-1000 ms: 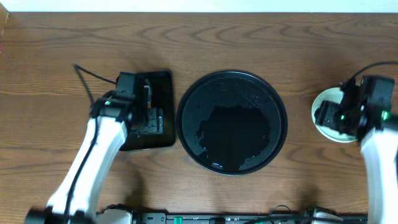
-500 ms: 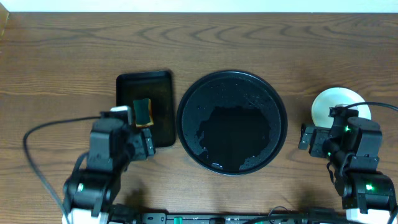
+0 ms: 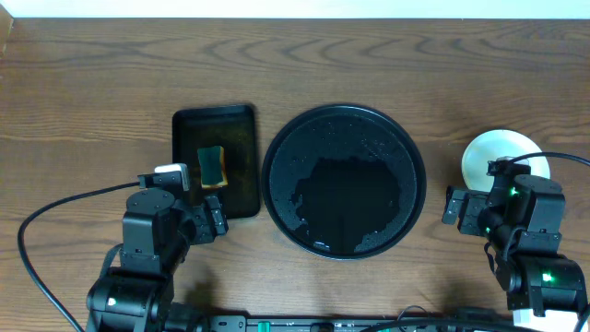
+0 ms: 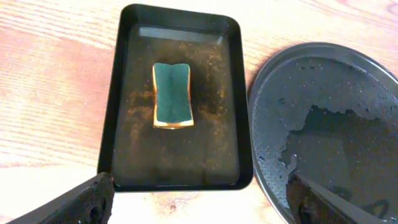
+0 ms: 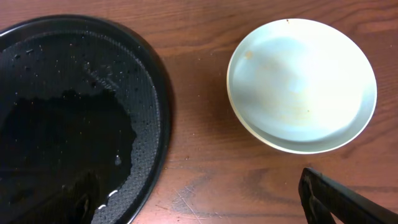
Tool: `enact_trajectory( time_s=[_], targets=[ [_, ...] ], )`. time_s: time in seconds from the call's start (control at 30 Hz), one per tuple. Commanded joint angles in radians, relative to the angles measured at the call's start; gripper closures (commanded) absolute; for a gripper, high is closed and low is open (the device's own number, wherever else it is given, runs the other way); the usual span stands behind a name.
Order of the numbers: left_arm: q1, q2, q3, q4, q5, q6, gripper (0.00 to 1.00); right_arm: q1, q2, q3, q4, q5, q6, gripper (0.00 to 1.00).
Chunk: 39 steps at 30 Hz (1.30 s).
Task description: Clean dirty plates on tray and stack at the side
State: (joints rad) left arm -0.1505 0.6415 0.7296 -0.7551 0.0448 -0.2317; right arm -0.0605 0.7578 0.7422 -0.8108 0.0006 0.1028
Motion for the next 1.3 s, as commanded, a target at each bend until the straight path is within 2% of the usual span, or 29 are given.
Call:
enact_trajectory(
  time_s=[0.0, 0.33, 0.6, 0.97, 1.07, 1.27],
  targets=[
    [0.004, -0.001, -0.006, 0.0, -0.02, -0.002, 0.12, 0.01, -0.005, -0.006, -0.002, 0.01, 0.013, 0.01],
    [0.005, -0.001, -0.006, 0.0, -0.02, -0.002, 0.11, 0.01, -0.028, -0.006, -0.005, 0.01, 0.013, 0.01],
    [0.004, -0.001, -0.006, 0.0, -0.02, -0.002, 0.11, 0.042, -0.199, -0.059, 0.025, 0.024, 0.008, 0.01],
    [0.004, -0.001, -0.006, 0.0, -0.02, -0.002, 0.11, 0.147, -0.586, -0.45, 0.557, 0.018, 0.008, 0.01],
    [0.005, -0.001, -0.006, 0.0, -0.02, -0.002, 0.11, 0.166, -0.665, -0.554, 0.719, 0.018, 0.008, 0.01],
    [0.004, -0.001, -0.006, 0.0, -0.02, -0.002, 0.11, 0.167, -0.753, -0.713, 0.94, 0.018, 0.003, 0.01]
  ],
)
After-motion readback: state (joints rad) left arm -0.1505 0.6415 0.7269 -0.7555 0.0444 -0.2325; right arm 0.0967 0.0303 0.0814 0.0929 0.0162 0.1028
